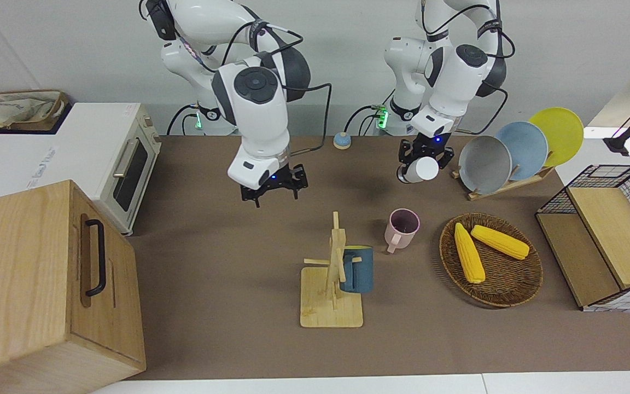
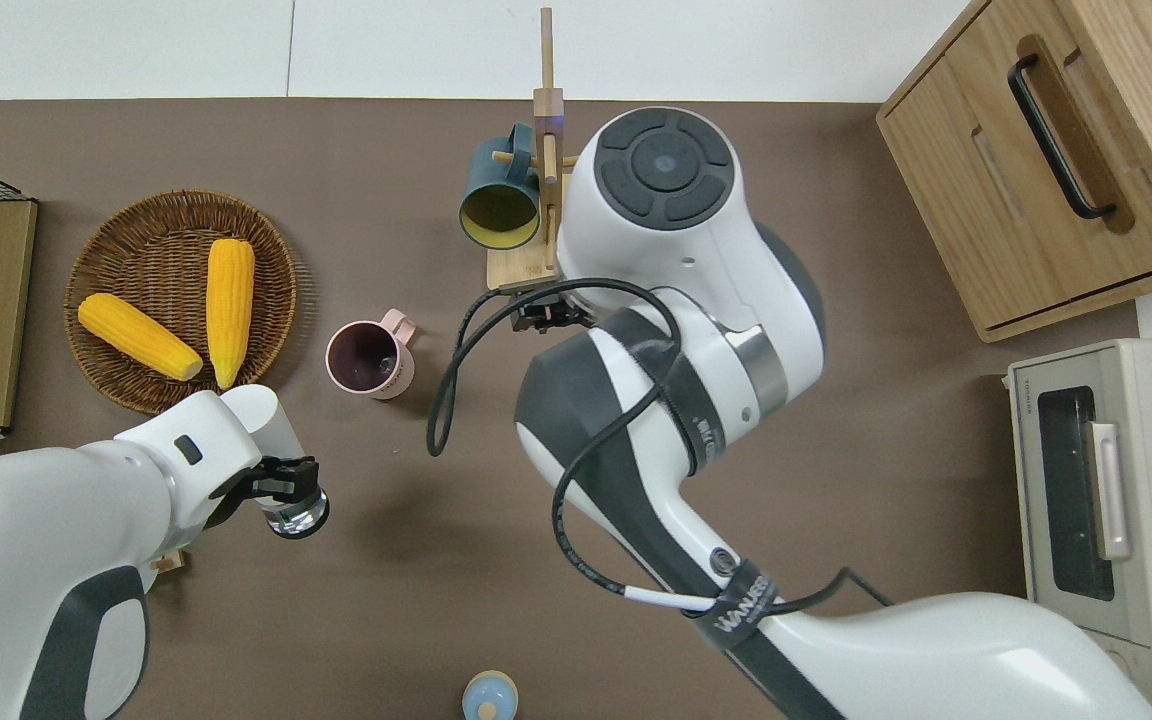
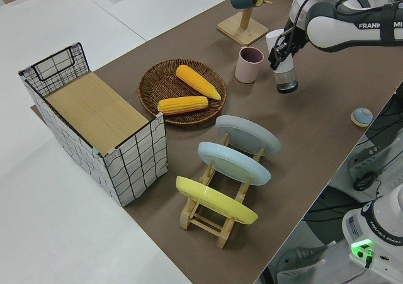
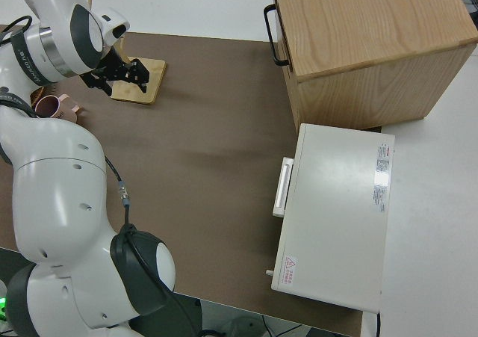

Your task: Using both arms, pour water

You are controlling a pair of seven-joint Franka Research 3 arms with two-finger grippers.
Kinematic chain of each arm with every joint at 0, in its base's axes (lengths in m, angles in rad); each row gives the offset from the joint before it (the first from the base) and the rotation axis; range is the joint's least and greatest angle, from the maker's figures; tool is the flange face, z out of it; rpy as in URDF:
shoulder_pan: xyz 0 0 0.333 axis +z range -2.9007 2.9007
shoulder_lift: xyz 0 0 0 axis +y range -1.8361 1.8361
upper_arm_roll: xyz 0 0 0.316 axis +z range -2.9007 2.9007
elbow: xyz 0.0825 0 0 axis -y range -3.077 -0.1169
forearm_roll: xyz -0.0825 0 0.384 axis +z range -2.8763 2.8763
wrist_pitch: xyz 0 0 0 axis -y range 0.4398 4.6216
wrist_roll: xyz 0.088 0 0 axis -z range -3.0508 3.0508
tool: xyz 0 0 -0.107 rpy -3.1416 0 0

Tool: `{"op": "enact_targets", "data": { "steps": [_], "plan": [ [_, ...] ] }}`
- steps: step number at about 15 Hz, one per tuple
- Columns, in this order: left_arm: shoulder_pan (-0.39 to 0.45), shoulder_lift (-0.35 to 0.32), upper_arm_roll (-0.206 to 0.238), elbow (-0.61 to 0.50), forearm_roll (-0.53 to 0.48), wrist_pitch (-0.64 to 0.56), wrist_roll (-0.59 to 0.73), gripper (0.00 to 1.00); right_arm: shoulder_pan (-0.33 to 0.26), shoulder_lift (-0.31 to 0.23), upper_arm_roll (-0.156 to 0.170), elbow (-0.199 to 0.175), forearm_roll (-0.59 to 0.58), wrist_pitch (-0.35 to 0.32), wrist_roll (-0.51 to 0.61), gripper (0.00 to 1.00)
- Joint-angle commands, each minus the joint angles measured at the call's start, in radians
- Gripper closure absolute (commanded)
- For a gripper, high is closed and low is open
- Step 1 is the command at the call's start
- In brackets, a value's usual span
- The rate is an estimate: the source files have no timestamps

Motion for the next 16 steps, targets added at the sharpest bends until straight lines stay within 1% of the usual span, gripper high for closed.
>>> {"op": "enact_targets", "data": {
  "steps": [1, 2, 4, 6, 7, 8, 9, 11, 12, 14, 15, 16],
  "plan": [
    [-0.013, 0.024, -0.011, 0.006, -0.023, 0.042, -0.024, 1.0, -0.113, -0.134, 0.014, -0.138, -0.005, -0.041, -0.122, 0.017],
    [-0.013, 0.035, -0.011, 0.009, -0.023, 0.04, -0.024, 1.0, -0.128, -0.152, 0.008, -0.143, -0.004, -0.054, -0.144, 0.017],
    [-0.013, 0.061, -0.013, 0.021, -0.023, 0.036, -0.026, 1.0, -0.136, -0.193, -0.027, -0.178, -0.001, -0.06, -0.17, 0.017],
    [-0.013, 0.085, -0.013, 0.043, -0.023, 0.023, -0.023, 1.0, -0.136, -0.242, -0.075, -0.231, 0.004, -0.058, -0.171, 0.017],
    [-0.013, 0.096, -0.013, 0.052, -0.023, 0.022, -0.021, 1.0, -0.148, -0.267, -0.082, -0.254, 0.013, -0.058, -0.171, 0.017],
    [-0.013, 0.105, -0.013, 0.06, -0.023, 0.016, -0.021, 1.0, -0.177, -0.287, -0.083, -0.271, 0.028, -0.058, -0.17, 0.017],
    [-0.014, 0.114, -0.014, 0.072, -0.023, 0.0, -0.021, 1.0, -0.206, -0.299, -0.083, -0.281, 0.05, -0.058, -0.171, 0.017],
    [-0.014, 0.147, -0.013, 0.121, -0.023, -0.047, -0.023, 1.0, -0.26, -0.307, -0.087, -0.285, 0.073, -0.061, -0.179, 0.017],
    [-0.014, 0.167, -0.013, 0.153, -0.023, -0.079, -0.023, 1.0, -0.262, -0.313, -0.095, -0.287, 0.071, -0.063, -0.197, 0.017],
    [-0.013, 0.208, -0.013, 0.21, -0.023, -0.141, -0.023, 1.0, -0.239, -0.324, -0.147, -0.287, 0.068, -0.075, -0.219, 0.017],
    [-0.013, 0.222, -0.011, 0.23, -0.025, -0.158, -0.023, 1.0, -0.228, -0.338, -0.158, -0.287, 0.068, -0.086, -0.219, 0.017],
    [-0.011, 0.236, -0.011, 0.247, -0.025, -0.176, -0.023, 1.0, -0.228, -0.344, -0.159, -0.285, 0.068, -0.107, -0.217, 0.017]
  ]
}}
